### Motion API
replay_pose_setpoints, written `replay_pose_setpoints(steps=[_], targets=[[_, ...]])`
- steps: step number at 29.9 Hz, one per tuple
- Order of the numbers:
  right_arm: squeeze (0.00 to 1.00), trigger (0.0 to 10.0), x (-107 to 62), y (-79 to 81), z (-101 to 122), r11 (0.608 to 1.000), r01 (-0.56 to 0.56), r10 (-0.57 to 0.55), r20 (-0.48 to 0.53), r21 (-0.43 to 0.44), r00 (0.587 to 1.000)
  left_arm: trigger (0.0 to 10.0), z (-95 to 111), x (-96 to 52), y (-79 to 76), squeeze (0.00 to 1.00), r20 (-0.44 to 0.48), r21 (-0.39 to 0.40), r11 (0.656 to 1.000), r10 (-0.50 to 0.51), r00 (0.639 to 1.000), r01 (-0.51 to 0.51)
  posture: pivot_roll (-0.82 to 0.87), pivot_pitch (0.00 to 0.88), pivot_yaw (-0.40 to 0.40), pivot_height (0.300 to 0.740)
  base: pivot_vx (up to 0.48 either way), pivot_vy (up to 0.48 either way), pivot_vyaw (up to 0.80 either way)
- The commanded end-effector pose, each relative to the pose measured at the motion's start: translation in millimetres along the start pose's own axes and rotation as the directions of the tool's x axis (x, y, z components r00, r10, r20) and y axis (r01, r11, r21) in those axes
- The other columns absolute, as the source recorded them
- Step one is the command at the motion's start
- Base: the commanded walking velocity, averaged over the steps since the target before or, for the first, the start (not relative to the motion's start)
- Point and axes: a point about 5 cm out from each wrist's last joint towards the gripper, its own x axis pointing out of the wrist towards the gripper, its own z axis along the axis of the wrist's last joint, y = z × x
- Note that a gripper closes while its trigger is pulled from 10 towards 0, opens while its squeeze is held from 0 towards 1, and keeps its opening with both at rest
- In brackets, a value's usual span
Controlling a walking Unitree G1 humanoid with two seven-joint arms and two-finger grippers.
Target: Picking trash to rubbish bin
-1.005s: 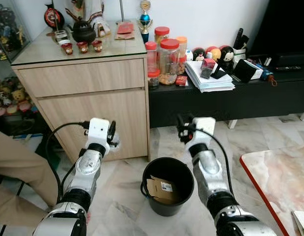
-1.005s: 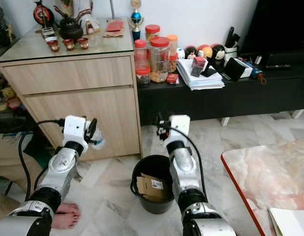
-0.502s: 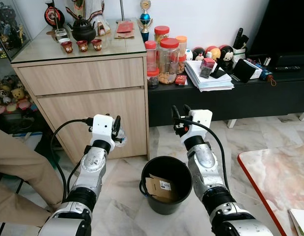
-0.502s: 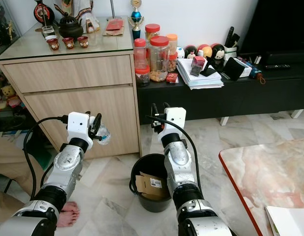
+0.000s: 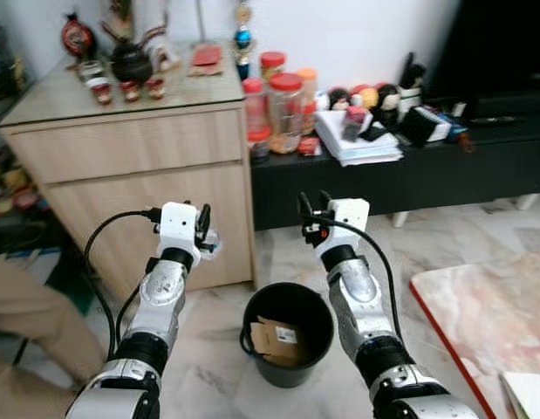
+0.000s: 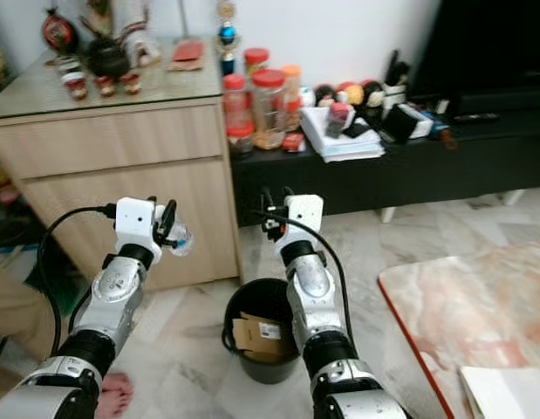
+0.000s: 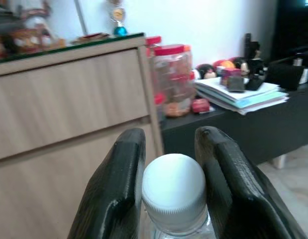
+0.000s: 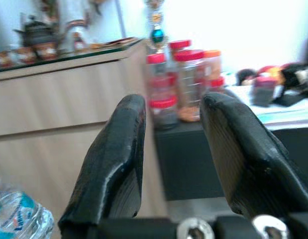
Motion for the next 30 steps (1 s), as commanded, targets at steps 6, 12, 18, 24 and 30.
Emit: replay_pose_setpoints(steps=[6, 12, 18, 24, 30], targets=[[0.00, 10.0, 3.3, 7.2, 2.6, 1.000, -0.007, 0.007, 0.006, 0.016, 1.000, 10.0, 7.2, 3.6, 7.6, 0.00, 0.024, 0.010, 1.000, 0.012, 1.000, -0.013, 0.19, 0.000, 0.012, 0.740, 0.305, 0.000, 0.00], [0.00, 10.0, 2.4, 8.2, -0.8, 0.999, -0.009, 0.010, -0.014, 0.031, 1.000, 10.0, 6.2, 2.7, 7.5, 0.00, 0.020, 0.007, 1.000, 0.005, 1.000, -0.005, 0.19, 0.000, 0.013, 0.740, 0.303, 0.000, -0.37], [0.00, 10.0, 2.2, 7.8, 0.0, 1.000, -0.004, 0.004, -0.008, 0.020, 1.000, 10.0, 5.4, 2.0, 3.8, 0.00, 0.017, -0.002, 1.000, -0.021, 1.000, 0.021, 0.20, 0.000, 0.015, 0.740, 0.304, 0.000, -0.11], [0.00, 10.0, 2.8, 7.7, 0.1, 1.000, -0.003, 0.003, -0.012, 0.019, 1.000, 10.0, 6.2, 2.5, 2.7, 0.00, 0.018, -0.007, 0.999, -0.033, 0.999, 0.034, 0.20, 0.000, 0.017, 0.740, 0.304, 0.000, 0.00], [0.00, 10.0, 2.2, 8.8, -1.6, 1.000, -0.008, 0.009, -0.021, 0.020, 1.000, 10.0, 4.7, 2.5, -1.9, 0.00, 0.005, -0.023, 0.997, -0.073, 0.997, 0.074, 0.20, 0.000, 0.019, 0.740, 0.302, 0.000, 0.00]])
